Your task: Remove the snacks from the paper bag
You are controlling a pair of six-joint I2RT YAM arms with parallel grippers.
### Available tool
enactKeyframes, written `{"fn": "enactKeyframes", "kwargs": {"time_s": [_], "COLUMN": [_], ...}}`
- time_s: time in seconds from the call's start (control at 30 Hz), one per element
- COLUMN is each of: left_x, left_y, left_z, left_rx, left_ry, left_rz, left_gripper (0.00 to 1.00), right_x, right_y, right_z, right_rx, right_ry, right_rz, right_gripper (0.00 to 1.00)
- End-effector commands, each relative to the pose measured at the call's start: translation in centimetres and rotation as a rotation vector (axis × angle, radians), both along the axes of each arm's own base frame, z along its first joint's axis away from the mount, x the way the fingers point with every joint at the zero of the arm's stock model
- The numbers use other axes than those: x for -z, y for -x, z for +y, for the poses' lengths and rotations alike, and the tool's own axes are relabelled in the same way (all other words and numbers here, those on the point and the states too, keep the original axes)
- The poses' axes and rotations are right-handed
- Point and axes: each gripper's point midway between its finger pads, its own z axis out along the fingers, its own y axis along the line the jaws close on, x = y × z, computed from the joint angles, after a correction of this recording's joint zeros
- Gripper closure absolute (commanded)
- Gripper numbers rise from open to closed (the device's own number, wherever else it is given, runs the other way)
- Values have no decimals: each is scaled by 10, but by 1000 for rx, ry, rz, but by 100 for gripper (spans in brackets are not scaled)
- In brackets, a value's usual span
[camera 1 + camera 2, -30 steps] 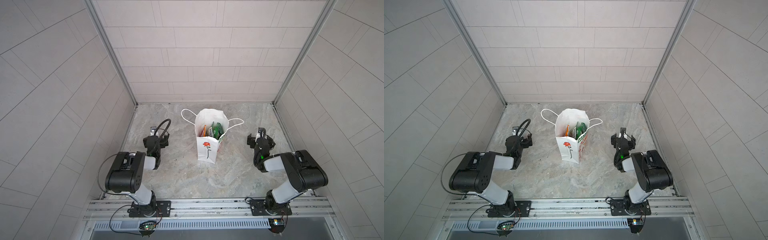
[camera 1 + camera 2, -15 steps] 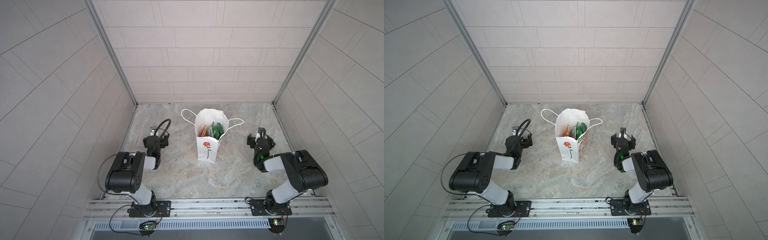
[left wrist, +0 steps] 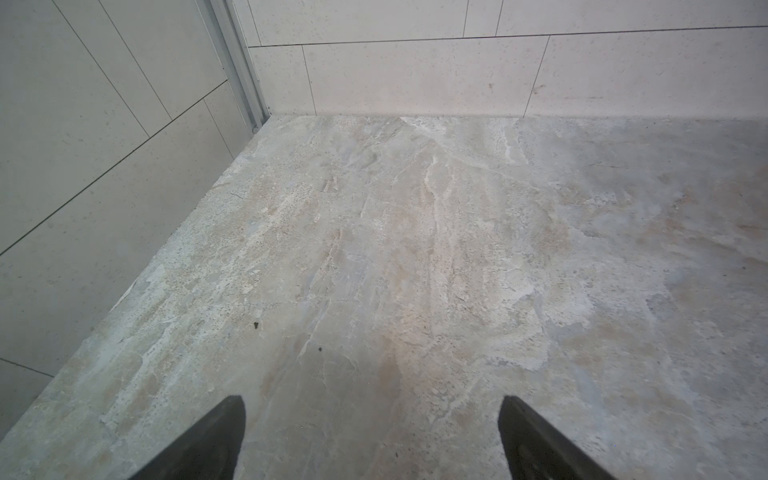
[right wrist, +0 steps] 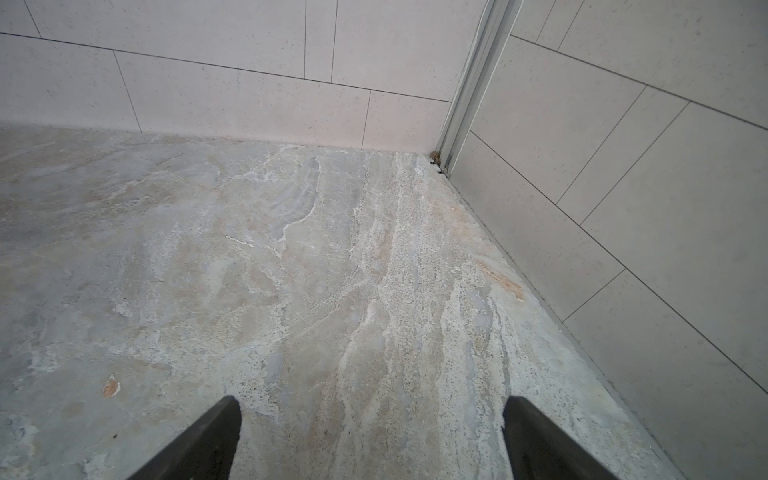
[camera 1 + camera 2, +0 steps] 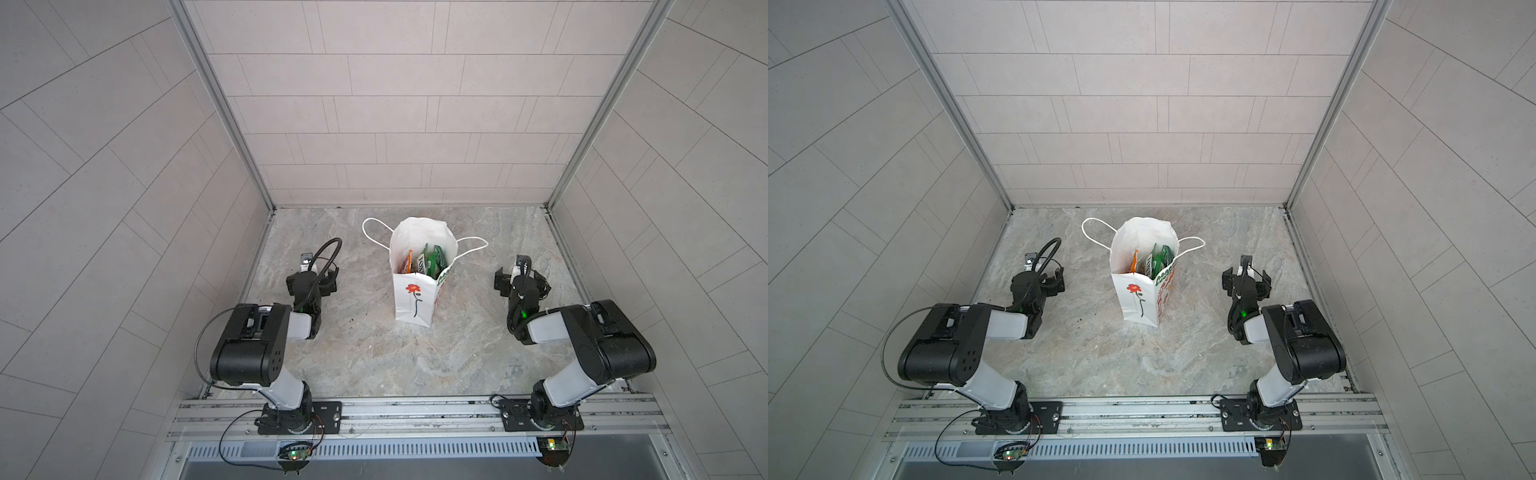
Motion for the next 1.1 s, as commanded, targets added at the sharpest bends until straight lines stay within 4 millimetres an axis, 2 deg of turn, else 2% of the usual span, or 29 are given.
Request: {"fn": "enactKeyframes", "kwargs": {"time_s": [0.0,0.07,0.2,0.3,0.37,0.53,0.6,0.7,0.8,0.9,1.0,1.07], "left_x": [-18,-29,-56,-72,-80,-111,-141,-189,-234,-266,-281,-285], "left_y": [1,7,19,30,30,28,24,23,24,23,18,14], "left_z": [8,17,31,37,21,-25,-48,-73,-90,-114,-139,-153], "left_rx": [-52,-109,-202,-304,-250,-96,26,179,296,442,582,658], "left_ry": [-1,-5,-8,114,221,507,584,650,691,756,831,883], "left_rz": [-64,-79,-80,-44,-7,61,45,-5,-58,-76,-46,-20], "left_gripper": [0,0,0,0,0,0,0,0,0,0,4,10], "right_x": [-6,-13,-37,-55,-55,-53,-52,-52,-45,-37,-35,-33], "right_y": [0,2,11,19,25,29,29,25,23,23,21,21], "right_z": [-4,-5,-9,-13,-12,14,30,55,72,84,93,99], "right_rx": [26,33,55,103,123,17,-60,-185,-262,-312,-344,-358], "right_ry": [14,7,10,-73,-156,-301,-353,-415,-459,-488,-514,-529], "right_rz": [-11,-10,-35,-38,10,105,149,200,247,281,289,293], "right_gripper": [1,1,1,1,1,1,1,1,1,1,1,1]}}
